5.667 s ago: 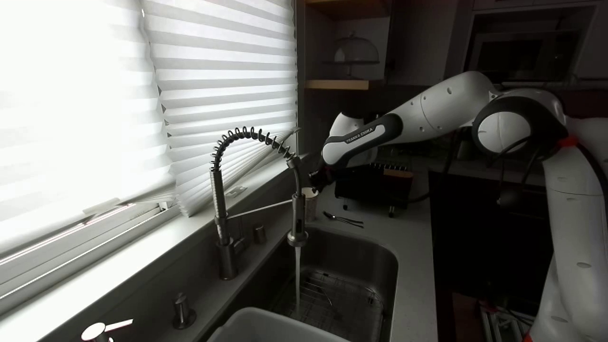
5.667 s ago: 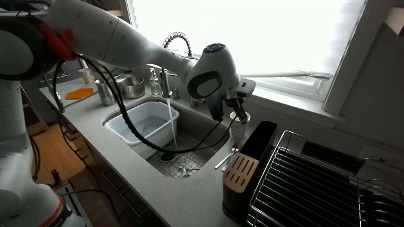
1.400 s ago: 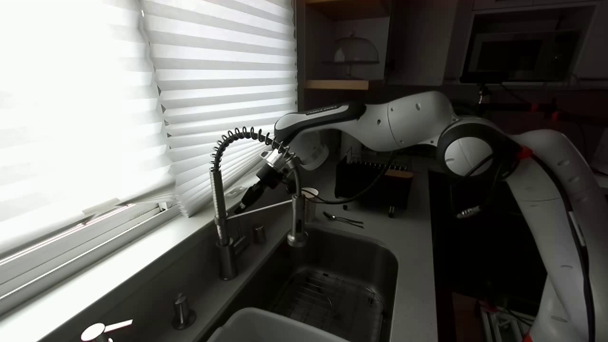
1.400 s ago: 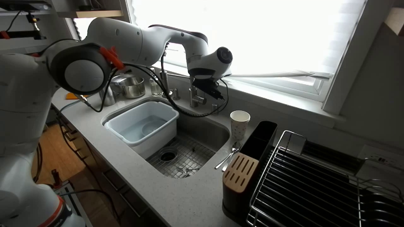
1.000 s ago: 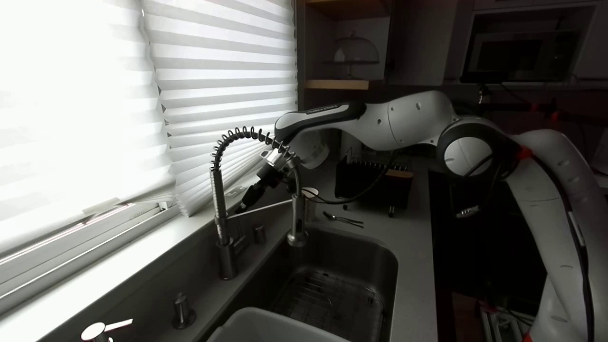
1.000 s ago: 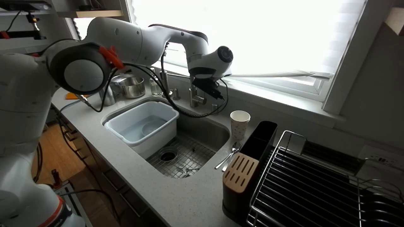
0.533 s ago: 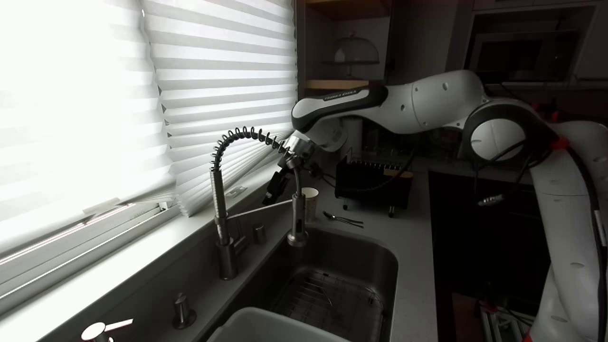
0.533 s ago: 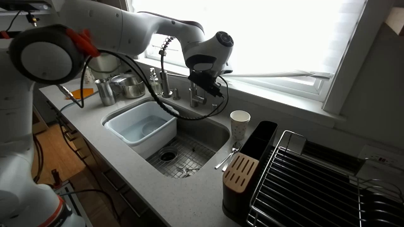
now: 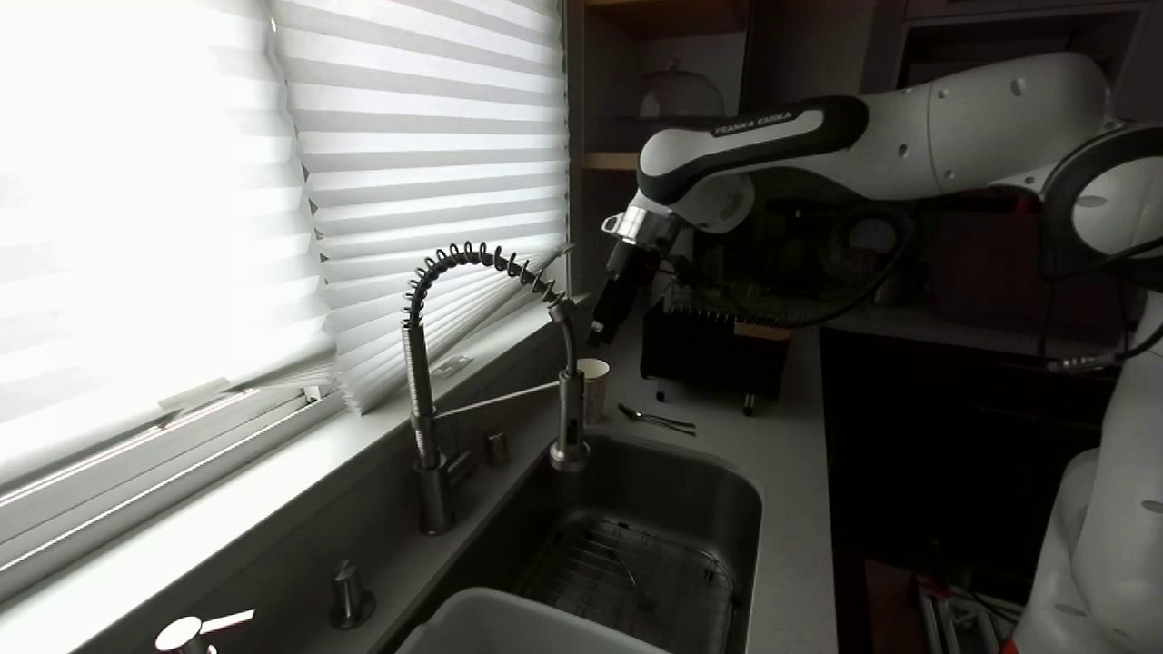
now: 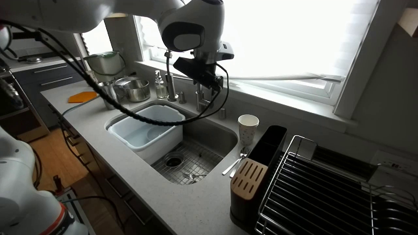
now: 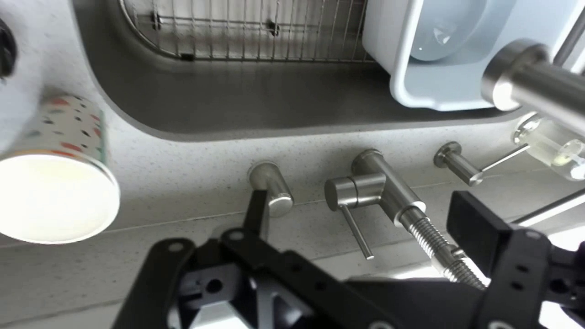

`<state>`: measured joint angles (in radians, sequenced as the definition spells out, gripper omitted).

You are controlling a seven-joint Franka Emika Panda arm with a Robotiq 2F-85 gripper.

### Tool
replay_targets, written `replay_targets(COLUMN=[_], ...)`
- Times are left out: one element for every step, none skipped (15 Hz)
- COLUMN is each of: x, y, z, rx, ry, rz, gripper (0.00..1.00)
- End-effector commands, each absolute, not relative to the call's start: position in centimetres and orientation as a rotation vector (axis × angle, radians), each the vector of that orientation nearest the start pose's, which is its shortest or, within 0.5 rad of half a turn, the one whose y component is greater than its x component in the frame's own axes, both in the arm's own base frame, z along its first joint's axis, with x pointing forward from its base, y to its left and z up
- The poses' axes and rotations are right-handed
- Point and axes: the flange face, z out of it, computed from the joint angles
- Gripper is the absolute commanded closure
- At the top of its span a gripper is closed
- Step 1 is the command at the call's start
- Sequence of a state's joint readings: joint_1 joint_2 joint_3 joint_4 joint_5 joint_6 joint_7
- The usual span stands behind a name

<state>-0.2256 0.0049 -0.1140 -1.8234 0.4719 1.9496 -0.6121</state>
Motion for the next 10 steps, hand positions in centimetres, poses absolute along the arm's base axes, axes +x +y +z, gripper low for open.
replay_targets(x=[49.0, 47.7, 46.4, 45.2, 44.0, 43.0, 42.1, 41.4, 40.8, 40.3], y=[-17.0, -17.2, -17.2, -17.3, -17.2, -17.2, -17.2, -17.4, -17.9, -18.1], z=[56.4, 56.9, 57.5, 58.2, 58.7, 59.2, 59.8, 60.2, 60.3, 60.6], rx=[-2.865, -2.895, -2.925, -2.951, -2.985, -3.023, -3.067, -3.114, -3.148, -3.159], ry=[-0.016, 0.022, 0.061, 0.104, 0.148, 0.198, 0.257, 0.318, 0.366, 0.437], rz=[-0.382, -0.367, -0.34, -0.306, -0.283, -0.262, -0.256, -0.267, -0.27, -0.265], gripper=[0.0, 0.0, 0.0, 0.0, 0.0, 0.0, 0.0, 0.0, 0.0, 0.0])
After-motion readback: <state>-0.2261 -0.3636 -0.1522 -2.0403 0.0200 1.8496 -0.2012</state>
